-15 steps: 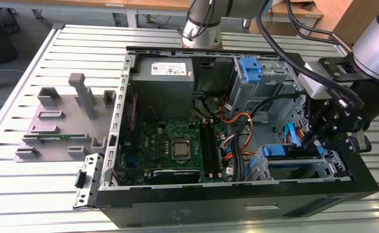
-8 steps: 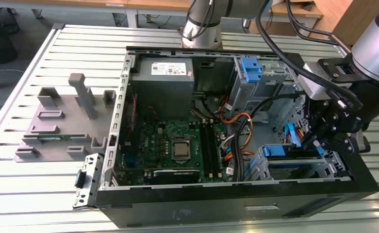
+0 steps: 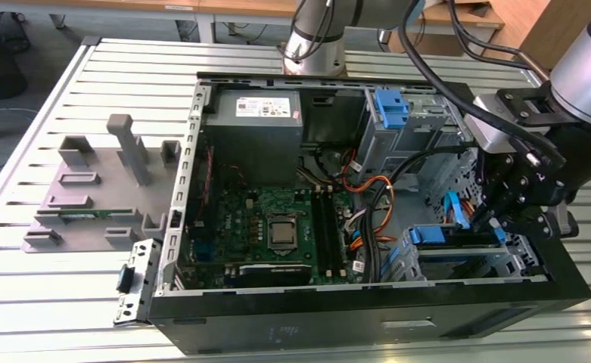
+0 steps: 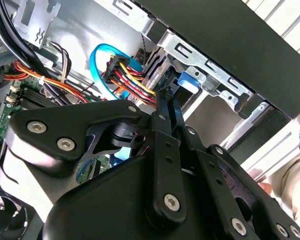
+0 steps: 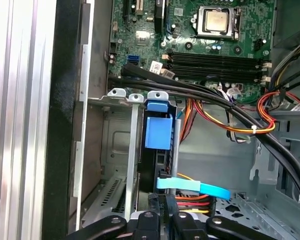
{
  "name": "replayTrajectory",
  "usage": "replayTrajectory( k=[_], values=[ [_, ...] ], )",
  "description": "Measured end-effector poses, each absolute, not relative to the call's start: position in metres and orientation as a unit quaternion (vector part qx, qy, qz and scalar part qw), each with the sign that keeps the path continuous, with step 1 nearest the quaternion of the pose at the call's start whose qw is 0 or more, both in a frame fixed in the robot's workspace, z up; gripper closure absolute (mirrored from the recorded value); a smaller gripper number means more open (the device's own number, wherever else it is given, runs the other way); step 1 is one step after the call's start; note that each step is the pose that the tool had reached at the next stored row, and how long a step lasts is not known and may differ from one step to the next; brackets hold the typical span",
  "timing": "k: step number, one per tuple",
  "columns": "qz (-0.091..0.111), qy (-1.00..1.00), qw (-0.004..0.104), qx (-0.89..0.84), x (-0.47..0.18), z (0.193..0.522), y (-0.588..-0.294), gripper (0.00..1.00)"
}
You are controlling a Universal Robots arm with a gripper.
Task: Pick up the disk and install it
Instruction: 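Insert the second disk wire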
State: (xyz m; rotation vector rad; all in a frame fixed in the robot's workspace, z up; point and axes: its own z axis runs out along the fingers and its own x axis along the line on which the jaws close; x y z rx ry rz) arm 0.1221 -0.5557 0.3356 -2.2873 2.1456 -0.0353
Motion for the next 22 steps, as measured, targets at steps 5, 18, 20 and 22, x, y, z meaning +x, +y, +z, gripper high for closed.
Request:
replayTrajectory(
  k=[5,18,20,22],
  values=[
    [-0.011,0.702,0.002,-0.712,0.1221,0.3356,-0.5558,0.84],
    [-0.011,0.702,0.002,-0.712,0.1221,0.3304,-0.5558,0.84],
    [-0.011,0.702,0.002,-0.712,0.1221,0.3298,-0.5558,0.84],
    [-0.012,0.702,0.002,-0.712,0.1221,0.3282,-0.5558,0.84]
  ],
)
